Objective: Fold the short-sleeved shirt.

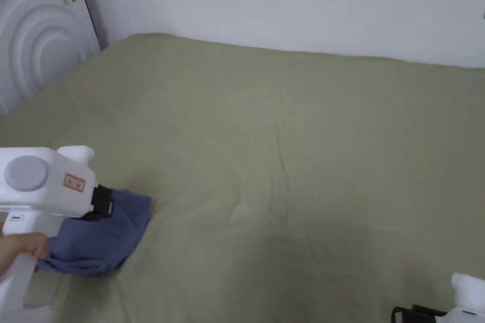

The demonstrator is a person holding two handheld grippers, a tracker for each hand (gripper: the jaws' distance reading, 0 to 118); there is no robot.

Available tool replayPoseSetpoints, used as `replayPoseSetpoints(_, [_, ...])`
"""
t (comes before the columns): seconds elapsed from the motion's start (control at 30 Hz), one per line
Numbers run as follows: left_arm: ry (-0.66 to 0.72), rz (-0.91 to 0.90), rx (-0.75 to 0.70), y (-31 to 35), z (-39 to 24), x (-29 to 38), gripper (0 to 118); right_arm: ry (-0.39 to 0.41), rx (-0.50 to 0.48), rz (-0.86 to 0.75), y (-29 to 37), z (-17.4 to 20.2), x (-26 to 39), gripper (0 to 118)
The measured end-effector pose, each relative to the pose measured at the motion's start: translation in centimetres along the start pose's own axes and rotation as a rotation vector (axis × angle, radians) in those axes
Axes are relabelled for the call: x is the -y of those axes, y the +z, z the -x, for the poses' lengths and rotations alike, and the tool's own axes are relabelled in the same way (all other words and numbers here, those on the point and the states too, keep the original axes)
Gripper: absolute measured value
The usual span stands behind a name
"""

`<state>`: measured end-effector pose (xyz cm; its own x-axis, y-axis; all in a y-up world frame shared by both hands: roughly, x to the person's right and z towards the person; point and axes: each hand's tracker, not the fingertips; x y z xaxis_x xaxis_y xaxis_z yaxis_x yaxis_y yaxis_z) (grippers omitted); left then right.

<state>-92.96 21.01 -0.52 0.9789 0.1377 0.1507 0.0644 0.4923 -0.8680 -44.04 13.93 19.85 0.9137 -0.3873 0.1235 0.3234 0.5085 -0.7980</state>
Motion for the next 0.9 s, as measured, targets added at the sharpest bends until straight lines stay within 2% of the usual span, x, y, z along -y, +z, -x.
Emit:
replayPoseSetpoints(0.1, [-0.011, -0.054, 0.001, 2.0, -5.1, 1.5, 0, -0.019, -0.01, -0.026, 1.1, -0.6, 0.3, 0])
replayPoseSetpoints(0.3, [-0.208, -0.3, -0.114, 6.5, -14.3, 4.7, 0, 0.03, 0.016, -0.146, 4.9, -0.9, 0.3, 0])
replayPoseSetpoints(0.37, [-0.226, -0.354, -0.074, 8.2, -16.6, 5.3, 0, 0.026, 0.019, -0.203, 6.4, -0.9, 0.0, 0])
replayPoseSetpoints(0.53, [-0.236, -0.533, -0.012, 13.4, -21.4, 6.6, 0, 0.136, 0.137, -0.391, 11.3, 0.9, -1.4, 0])
replayPoseSetpoints(0.6, [-0.221, -0.62, -0.007, 15.3, -22.7, 7.2, 0, 0.156, 0.198, -0.478, 13.3, 1.8, -2.1, 0])
replayPoseSetpoints(0.77, [-0.15, -0.779, -0.011, 18.2, -25.0, 9.0, 0, 0.174, 0.347, -0.732, 18.0, 4.3, -2.6, 0])
replayPoseSetpoints(0.9, [-0.236, -0.842, -0.028, 18.5, -26.3, 10.6, 1, 0.174, 0.425, -0.795, 19.2, 5.0, -2.2, 0])
